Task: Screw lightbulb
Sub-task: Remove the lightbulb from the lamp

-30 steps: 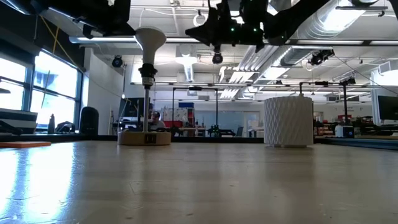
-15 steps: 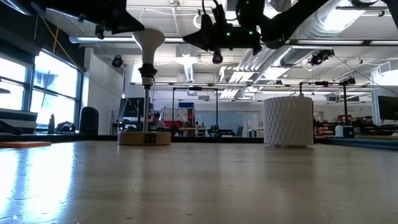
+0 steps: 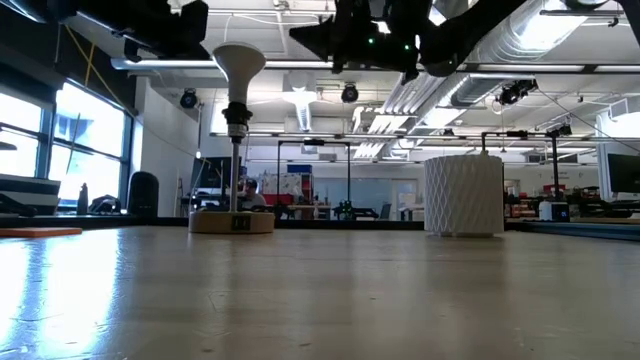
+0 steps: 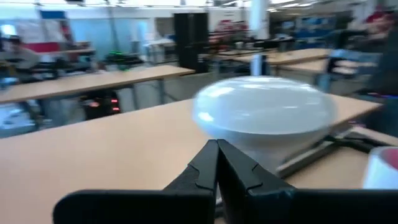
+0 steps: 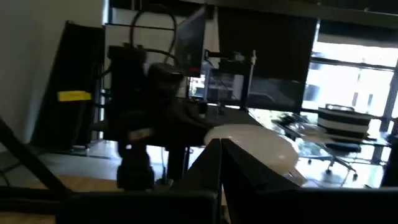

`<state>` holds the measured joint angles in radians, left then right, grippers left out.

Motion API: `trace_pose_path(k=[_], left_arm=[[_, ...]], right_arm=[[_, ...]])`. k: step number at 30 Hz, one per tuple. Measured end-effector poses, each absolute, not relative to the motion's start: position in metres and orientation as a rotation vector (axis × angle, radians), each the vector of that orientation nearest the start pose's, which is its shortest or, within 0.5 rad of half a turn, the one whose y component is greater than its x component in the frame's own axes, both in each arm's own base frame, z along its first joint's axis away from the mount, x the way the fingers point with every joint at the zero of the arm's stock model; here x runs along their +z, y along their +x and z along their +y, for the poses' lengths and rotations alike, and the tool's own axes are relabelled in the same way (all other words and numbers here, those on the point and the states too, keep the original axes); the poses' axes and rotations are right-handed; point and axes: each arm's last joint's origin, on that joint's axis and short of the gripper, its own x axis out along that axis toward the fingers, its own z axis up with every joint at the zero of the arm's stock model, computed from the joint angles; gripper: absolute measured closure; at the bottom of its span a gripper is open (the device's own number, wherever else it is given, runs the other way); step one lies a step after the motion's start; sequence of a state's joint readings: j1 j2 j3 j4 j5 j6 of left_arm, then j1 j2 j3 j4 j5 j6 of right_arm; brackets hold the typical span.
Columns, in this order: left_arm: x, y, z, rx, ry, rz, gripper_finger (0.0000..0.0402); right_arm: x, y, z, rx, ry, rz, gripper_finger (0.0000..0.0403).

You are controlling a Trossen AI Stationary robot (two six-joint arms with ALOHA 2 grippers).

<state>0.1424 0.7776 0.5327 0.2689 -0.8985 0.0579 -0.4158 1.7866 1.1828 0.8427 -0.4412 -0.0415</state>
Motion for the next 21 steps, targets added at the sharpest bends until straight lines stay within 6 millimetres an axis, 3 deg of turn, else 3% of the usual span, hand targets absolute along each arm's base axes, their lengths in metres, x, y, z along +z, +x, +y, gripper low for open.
trace_pose_path(k=[5,12,21], left_arm=[[0.293,0.162,0.053,1.090,0.059,-0.009,0.0402],[0.297,0.164,0.057,0.957,0.052,-0.064,0.0401],[0.296,0.169,0.048,0.821,0.011,-0.078,0.0401]], right_arm=[[0.297,0.383,-0.143,0.012,-0.171,-0.223,0.0403],[0.282,0.418,-0.159,-0.006,-0.123,-0.175,0.0403],[0.278,0.418,-0.183,-0.249,-0.054,-0.185,0.0403]])
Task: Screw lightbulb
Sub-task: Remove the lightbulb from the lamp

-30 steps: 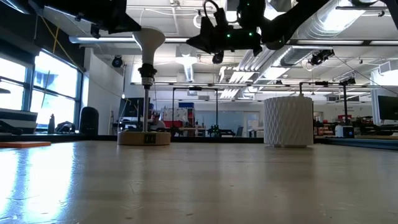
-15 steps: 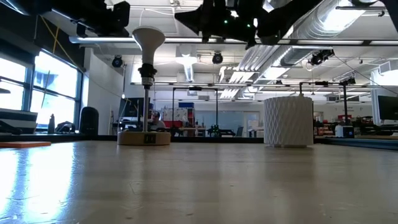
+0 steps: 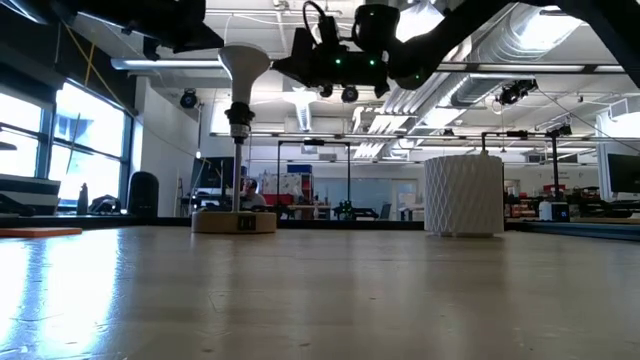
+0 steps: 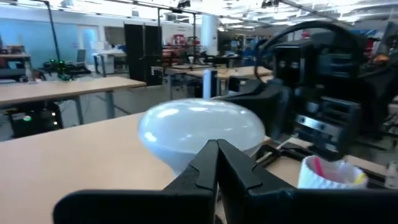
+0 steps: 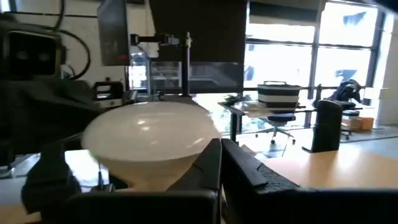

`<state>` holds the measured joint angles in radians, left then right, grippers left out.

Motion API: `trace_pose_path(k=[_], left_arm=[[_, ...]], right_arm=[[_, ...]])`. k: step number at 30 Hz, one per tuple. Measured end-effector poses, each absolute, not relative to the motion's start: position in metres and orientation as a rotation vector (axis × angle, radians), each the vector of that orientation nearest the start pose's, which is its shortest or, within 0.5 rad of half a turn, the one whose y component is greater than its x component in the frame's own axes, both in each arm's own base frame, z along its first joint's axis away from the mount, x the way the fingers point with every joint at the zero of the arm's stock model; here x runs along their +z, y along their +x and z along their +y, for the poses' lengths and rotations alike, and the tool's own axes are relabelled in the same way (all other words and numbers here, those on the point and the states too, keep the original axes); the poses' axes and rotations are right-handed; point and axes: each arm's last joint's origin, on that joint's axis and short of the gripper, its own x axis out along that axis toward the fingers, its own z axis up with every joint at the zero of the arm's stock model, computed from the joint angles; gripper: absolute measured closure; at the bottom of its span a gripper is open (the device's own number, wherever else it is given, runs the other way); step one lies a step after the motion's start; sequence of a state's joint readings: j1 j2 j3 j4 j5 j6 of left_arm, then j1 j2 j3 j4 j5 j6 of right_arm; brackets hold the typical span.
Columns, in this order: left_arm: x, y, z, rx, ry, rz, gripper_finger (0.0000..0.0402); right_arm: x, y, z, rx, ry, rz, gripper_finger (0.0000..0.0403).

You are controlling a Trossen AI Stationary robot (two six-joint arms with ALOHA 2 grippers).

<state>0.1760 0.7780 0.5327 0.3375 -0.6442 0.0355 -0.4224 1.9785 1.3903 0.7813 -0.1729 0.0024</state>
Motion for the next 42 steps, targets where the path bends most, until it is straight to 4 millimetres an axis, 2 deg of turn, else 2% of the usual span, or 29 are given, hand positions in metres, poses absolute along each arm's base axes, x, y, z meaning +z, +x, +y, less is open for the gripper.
trace_pose_path(k=[4,7,10,13,16,22,27,30,33,36,39,42], left_arm=[[0.296,0.169,0.040,0.816,-0.005,-0.075,0.0401],[0.295,0.163,0.036,0.933,-0.006,-0.049,0.0401],[0.294,0.153,0.037,1.105,-0.019,-0.036,0.0401],[0.298,0.146,0.043,1.180,0.000,-0.041,0.0401],[0.301,0.147,0.051,1.101,0.014,-0.071,0.0401],[0.300,0.159,0.057,0.860,-0.064,-0.130,0.0401],[0.295,0.171,0.048,0.648,-0.154,-0.132,0.0401],[0.296,0.173,0.039,0.604,-0.175,-0.139,0.0402],[0.297,0.169,0.032,0.666,-0.145,-0.131,0.0402],[0.297,0.161,0.031,0.818,-0.111,-0.109,0.0402],[0.298,0.151,0.033,1.015,-0.069,-0.088,0.0402],[0.302,0.144,0.037,1.146,-0.009,-0.070,0.0402]], right_arm=[[0.278,0.416,-0.187,-0.261,-0.055,-0.182,0.0403],[0.280,0.415,-0.187,-0.247,-0.055,-0.176,0.0403],[0.287,0.413,-0.181,-0.073,-0.083,-0.186,0.0403],[0.290,0.415,-0.170,0.087,-0.107,-0.213,0.0403],[0.290,0.419,-0.164,0.026,-0.106,-0.223,0.0403],[0.285,0.420,-0.168,-0.098,-0.094,-0.193,0.0403],[0.284,0.417,-0.178,-0.217,-0.060,-0.190,0.0403],[0.285,0.414,-0.185,-0.281,-0.058,-0.203,0.0403],[0.288,0.410,-0.192,-0.326,-0.065,-0.232,0.0403],[0.289,0.407,-0.196,-0.297,-0.056,-0.231,0.0403],[0.293,0.404,-0.196,-0.115,-0.050,-0.234,0.0403],[0.296,0.401,-0.191,0.155,-0.035,-0.236,0.0403]])
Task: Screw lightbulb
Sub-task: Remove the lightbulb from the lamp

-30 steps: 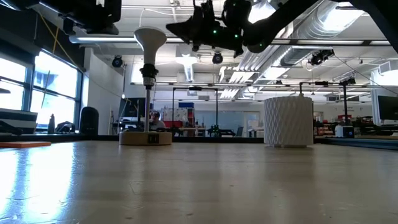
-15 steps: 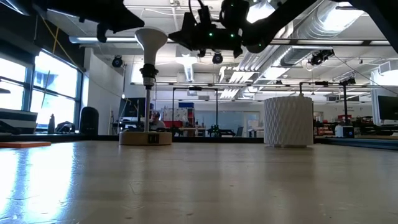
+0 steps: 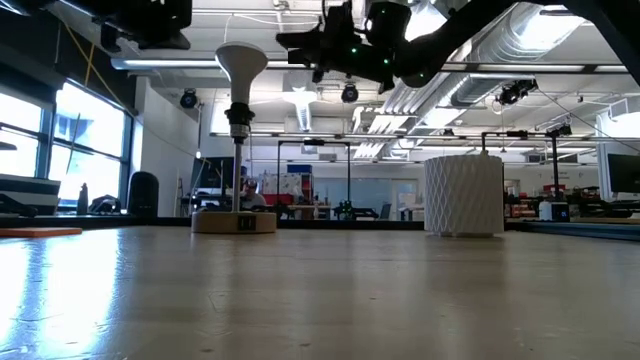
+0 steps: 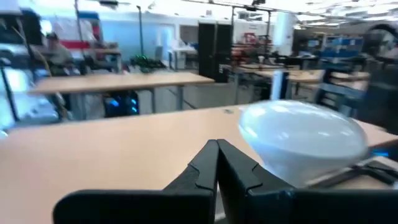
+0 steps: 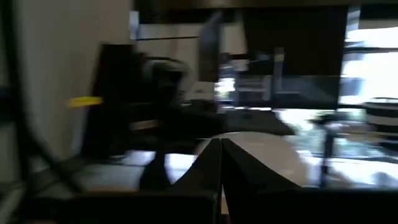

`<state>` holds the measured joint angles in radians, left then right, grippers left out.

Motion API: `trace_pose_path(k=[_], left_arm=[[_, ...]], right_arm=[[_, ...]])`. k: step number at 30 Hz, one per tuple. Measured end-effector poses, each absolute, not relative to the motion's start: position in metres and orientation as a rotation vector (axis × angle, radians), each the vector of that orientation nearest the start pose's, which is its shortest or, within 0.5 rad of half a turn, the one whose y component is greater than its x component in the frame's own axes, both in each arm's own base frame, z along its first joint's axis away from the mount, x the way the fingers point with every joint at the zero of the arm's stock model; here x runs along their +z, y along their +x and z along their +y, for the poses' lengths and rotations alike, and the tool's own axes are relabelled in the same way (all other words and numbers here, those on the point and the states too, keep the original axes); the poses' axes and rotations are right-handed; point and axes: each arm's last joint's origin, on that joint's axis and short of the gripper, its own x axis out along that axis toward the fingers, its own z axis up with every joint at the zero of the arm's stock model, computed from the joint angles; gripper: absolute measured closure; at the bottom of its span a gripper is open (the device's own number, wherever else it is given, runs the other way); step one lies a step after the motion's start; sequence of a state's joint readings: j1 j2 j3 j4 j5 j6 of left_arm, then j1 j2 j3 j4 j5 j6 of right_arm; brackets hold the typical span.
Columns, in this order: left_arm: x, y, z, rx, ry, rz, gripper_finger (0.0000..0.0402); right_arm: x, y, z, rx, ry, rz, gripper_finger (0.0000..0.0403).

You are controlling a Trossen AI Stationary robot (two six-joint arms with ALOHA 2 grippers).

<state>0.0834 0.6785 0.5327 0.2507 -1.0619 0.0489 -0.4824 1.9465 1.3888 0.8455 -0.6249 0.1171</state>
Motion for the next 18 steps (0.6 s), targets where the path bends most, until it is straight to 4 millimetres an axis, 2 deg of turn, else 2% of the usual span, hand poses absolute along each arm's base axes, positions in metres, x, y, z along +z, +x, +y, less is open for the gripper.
trace_pose_path(k=[3,8,13,18], left_arm=[[0.306,0.145,0.045,1.095,0.060,-0.072,0.0402],[0.307,0.150,0.058,0.960,0.076,-0.111,0.0401],[0.302,0.157,0.065,0.849,0.033,-0.116,0.0402],[0.301,0.163,0.062,0.720,-0.052,-0.147,0.0402]], right_arm=[[0.295,0.404,-0.184,0.213,-0.031,-0.222,0.0403],[0.284,0.412,-0.182,0.087,-0.052,-0.182,0.0403],[0.278,0.413,-0.188,-0.006,-0.035,-0.172,0.0403],[0.278,0.411,-0.195,-0.075,-0.033,-0.178,0.0403]])
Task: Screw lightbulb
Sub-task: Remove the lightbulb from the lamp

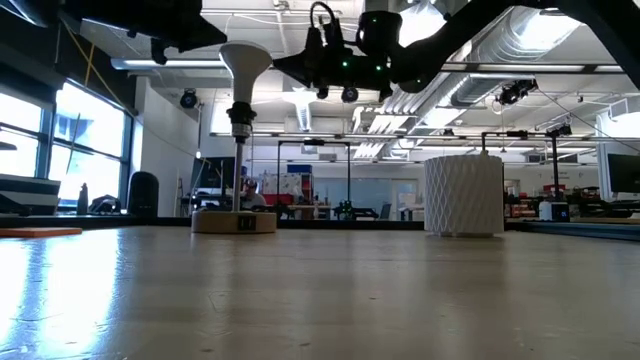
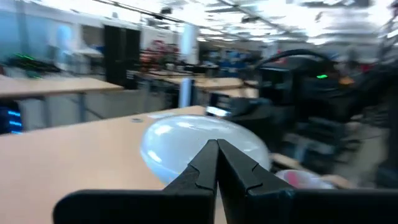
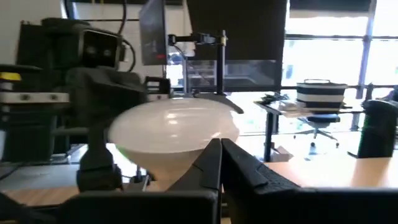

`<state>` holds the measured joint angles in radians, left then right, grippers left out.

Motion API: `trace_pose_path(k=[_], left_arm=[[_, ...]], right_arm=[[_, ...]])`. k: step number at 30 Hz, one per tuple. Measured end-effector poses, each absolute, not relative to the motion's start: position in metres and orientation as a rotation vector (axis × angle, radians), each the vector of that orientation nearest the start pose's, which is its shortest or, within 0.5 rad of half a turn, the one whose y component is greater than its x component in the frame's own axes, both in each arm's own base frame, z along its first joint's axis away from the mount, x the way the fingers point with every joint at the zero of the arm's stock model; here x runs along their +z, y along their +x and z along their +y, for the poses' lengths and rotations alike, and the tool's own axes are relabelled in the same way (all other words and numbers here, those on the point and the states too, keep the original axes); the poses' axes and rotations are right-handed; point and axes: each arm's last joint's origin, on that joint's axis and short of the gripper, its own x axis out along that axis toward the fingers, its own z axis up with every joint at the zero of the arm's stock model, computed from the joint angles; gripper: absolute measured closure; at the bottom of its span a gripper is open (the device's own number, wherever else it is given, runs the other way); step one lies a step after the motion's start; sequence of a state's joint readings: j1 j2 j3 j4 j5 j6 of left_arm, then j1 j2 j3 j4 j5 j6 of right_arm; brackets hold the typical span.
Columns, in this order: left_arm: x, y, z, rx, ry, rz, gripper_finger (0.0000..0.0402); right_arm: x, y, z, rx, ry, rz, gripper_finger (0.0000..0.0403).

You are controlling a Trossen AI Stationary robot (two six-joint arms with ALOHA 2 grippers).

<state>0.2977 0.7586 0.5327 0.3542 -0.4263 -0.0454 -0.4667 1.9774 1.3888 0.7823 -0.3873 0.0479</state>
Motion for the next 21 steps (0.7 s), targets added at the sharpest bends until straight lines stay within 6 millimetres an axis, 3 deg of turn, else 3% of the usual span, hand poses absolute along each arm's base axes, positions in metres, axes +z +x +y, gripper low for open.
trace_pose_path(k=[4,8,15,21], left_arm=[[0.301,0.166,0.055,0.616,-0.105,-0.166,0.0401],[0.303,0.160,0.052,0.720,-0.089,-0.160,0.0402],[0.300,0.152,0.061,1.024,0.019,-0.079,0.0401],[0.296,0.159,0.071,0.918,0.000,-0.086,0.0401]], right_arm=[[0.278,0.410,-0.198,-0.218,0.006,-0.191,0.0403],[0.280,0.408,-0.204,-0.337,0.025,-0.203,0.0403],[0.285,0.405,-0.200,-0.022,0.003,-0.225,0.0403],[0.284,0.410,-0.189,0.036,0.037,-0.232,0.0403]])
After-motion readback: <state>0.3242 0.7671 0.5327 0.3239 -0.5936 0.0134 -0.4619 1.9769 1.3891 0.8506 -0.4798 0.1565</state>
